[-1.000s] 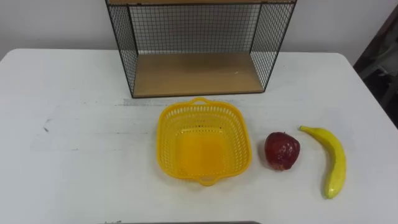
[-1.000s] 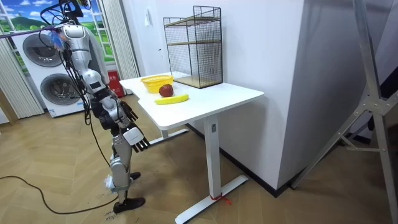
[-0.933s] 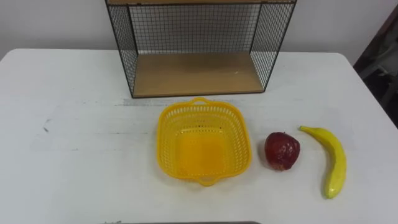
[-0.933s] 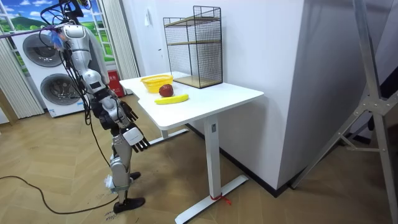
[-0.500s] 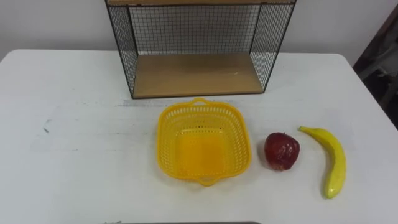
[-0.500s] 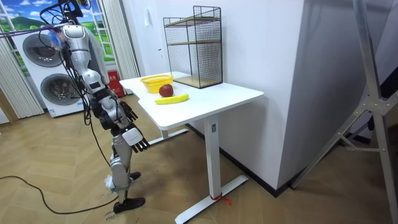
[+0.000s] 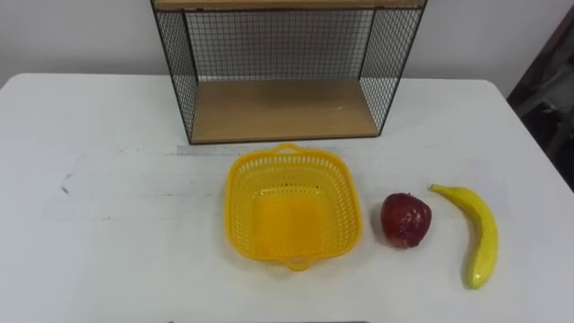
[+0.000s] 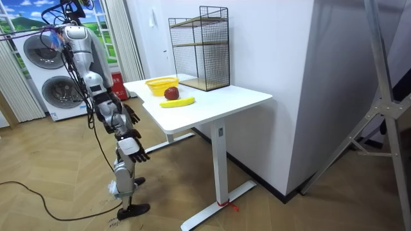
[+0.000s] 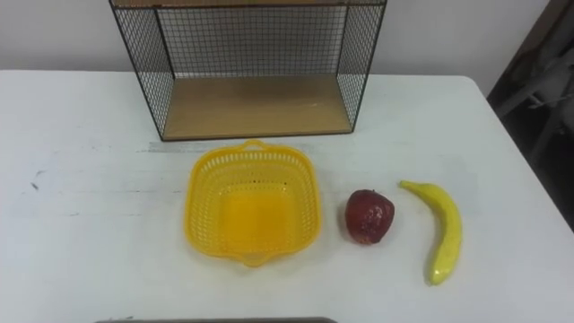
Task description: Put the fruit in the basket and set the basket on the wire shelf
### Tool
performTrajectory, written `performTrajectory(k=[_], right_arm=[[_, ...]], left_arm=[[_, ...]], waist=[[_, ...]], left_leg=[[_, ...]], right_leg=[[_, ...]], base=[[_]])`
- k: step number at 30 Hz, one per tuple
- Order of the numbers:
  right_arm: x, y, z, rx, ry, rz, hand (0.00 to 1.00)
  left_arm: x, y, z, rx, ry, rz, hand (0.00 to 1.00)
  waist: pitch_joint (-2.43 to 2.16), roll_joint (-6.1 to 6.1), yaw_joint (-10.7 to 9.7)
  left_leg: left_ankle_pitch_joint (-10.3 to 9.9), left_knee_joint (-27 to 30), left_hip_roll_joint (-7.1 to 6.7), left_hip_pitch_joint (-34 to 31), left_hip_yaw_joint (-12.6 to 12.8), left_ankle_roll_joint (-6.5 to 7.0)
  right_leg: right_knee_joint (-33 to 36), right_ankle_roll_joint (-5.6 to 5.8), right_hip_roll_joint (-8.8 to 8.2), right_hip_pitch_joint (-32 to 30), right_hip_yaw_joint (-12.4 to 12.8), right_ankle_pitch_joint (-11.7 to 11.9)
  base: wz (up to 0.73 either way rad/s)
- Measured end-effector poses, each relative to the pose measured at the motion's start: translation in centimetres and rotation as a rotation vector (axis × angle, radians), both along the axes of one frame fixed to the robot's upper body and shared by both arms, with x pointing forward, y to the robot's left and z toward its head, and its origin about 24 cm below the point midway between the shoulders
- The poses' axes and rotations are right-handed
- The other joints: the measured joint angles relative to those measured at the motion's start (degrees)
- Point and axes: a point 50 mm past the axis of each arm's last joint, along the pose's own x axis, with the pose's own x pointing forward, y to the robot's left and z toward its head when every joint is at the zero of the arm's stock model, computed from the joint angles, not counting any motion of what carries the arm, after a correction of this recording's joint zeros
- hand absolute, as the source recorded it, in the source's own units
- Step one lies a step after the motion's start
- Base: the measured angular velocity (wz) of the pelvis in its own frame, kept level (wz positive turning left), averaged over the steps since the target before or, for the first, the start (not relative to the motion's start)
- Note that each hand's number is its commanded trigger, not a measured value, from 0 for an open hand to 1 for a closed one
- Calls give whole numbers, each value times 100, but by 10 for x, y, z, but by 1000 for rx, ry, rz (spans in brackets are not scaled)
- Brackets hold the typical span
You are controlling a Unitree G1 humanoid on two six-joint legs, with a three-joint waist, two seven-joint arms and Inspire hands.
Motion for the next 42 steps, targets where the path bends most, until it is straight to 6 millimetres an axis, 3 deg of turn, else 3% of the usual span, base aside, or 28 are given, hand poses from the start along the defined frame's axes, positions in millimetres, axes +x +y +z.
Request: performTrajectory(k=[2, 4, 11, 15, 17, 21, 24, 26, 29, 35, 38, 42], right_arm=[[-11, -2, 0, -4, 16, -117, 0], [-19, -5, 1, -5, 26, -225, 0], [-30, -25, 5, -58, -7, -875, 0], [-27, -35, 8, -65, -44, -1179, 0], [-17, -52, 14, -98, -90, -1312, 0], [14, -85, 35, -173, -216, -1368, 0], [35, -117, 64, -283, -316, -1437, 0], [61, -143, 106, -412, -456, -1411, 0], [83, -165, 154, -642, -600, -1353, 0], [103, -165, 228, -1005, -812, -1269, 0], [110, -157, 252, -1149, -908, -1178, 0], [129, -142, 269, -1185, -1028, -1032, 0]], left_arm=[[-7, 4, 0, 24, 14, 35, 0], [-15, 8, 0, 48, 35, 55, 0], [-68, 23, 2, 128, 219, 98, 0], [-76, 25, 3, 149, 269, 97, 0], [-74, 30, 5, 174, 259, 88, 0], [-70, 38, 8, 214, 251, 60, 0], [-66, 42, 11, 243, 231, 32, 0], [-67, 43, 13, 258, 226, 13, 0], [-61, 45, 13, 269, 213, -10, 0], [-57, 43, 13, 267, 206, -68, 0], [-56, 41, 12, 267, 210, -97, 0], [-52, 38, 11, 259, 206, -135, 0]], waist=[[-22, 34, -30], [-3, 5, -127], [0, 47, -429], [-1, 28, -577], [-4, 3, -695], [-3, -8, -810], [-18, -44, -879], [-18, -48, -950], [16, -101, -951], [16, -151, -840], [27, -154, -719], [59, -180, -584]], left_leg=[[-2, 1, 0, 11, 16, 2], [-4, 0, -2, 56, -3, 4], [-59, 47, 6, 107, 39, 8], [-76, 123, 3, 79, 36, 29], [-85, 143, -14, 79, 45, 38], [-86, 139, -21, 77, 109, 42], [-85, 117, -23, 66, 149, 44], [-85, 141, -23, -9, 179, 45], [-84, 163, -24, -87, 171, 45], [-83, 139, -23, -160, 167, 45], [-83, 120, -24, -154, 172, 45], [-83, 113, -23, -154, 196, 45]], right_leg=[[9, 0, -1, 5, 24, 0], [4, 1, -4, 78, -2, 0], [70, 5, 6, 69, 134, -20], [112, 13, -18, 12, 126, -43], [233, 24, -45, -23, 136, -98], [347, 31, -51, -124, 230, -125], [368, 35, -48, -170, 277, -126], [454, 36, -44, -285, 333, -128], [472, 37, -47, -355, 326, -129], [411, 36, -37, -432, 320, -124], [407, 33, -32, -442, 336, -121], [403, 34, -32, -466, 374, -121]], base=[[-4], [0], [-7], [0], [-3], [-13], [-8], [-11], [-1], [1], [-1], [-5]])
